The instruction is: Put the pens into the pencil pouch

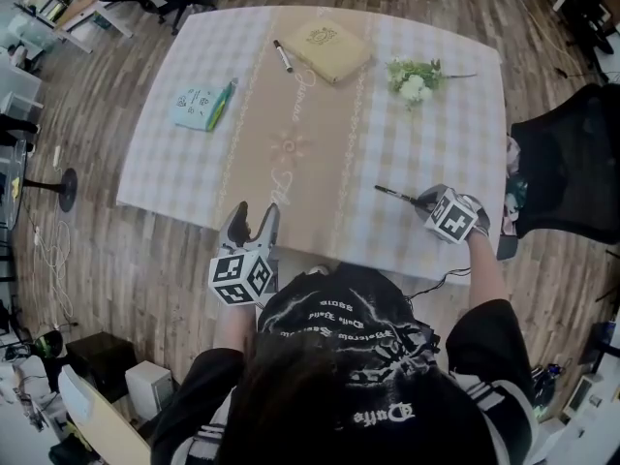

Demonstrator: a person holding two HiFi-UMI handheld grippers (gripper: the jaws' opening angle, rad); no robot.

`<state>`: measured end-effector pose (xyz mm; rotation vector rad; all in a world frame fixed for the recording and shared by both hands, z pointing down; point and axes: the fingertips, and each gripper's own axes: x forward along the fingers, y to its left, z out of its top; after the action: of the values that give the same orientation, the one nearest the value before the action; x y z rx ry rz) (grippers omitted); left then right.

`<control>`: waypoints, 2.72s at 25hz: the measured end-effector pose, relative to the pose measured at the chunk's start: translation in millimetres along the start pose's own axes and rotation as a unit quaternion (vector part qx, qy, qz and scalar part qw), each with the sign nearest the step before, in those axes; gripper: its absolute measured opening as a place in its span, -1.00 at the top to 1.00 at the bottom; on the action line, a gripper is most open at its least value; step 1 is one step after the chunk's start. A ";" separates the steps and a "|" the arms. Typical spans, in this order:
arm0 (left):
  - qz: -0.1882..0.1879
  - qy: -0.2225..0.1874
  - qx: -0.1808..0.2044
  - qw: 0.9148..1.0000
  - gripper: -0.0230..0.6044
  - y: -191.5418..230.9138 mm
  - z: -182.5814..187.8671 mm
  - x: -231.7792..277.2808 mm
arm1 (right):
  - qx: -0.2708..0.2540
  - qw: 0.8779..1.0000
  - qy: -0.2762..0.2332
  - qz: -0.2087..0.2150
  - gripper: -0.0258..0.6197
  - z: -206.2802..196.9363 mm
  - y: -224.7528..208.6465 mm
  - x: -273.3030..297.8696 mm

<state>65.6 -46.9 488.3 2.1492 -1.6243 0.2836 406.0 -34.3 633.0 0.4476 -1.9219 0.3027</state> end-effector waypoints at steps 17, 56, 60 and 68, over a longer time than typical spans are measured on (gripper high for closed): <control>0.030 -0.041 -0.032 0.998 -0.02 5.1 18.0 -7.6 | 0.135 0.977 -0.123 -0.114 0.72 41.2 -11.2 -45.7; 0.101 0.054 0.130 0.985 -0.02 177.5 75.5 95.4 | 0.209 0.958 -0.197 -0.012 0.71 226.3 62.9 23.3; 0.093 0.067 0.145 0.983 -0.02 206.1 86.3 124.2 | 0.232 0.952 -0.200 -0.023 0.71 247.6 61.8 34.9; 0.067 0.153 0.262 0.950 0.09 251.6 68.6 184.5 | 0.270 0.941 -0.198 -0.055 0.71 278.1 59.2 51.9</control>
<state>-126.2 -293.1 556.8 2.2016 -1.6387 1.1461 131.6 -104.1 575.1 1.0408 -2.1792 0.7180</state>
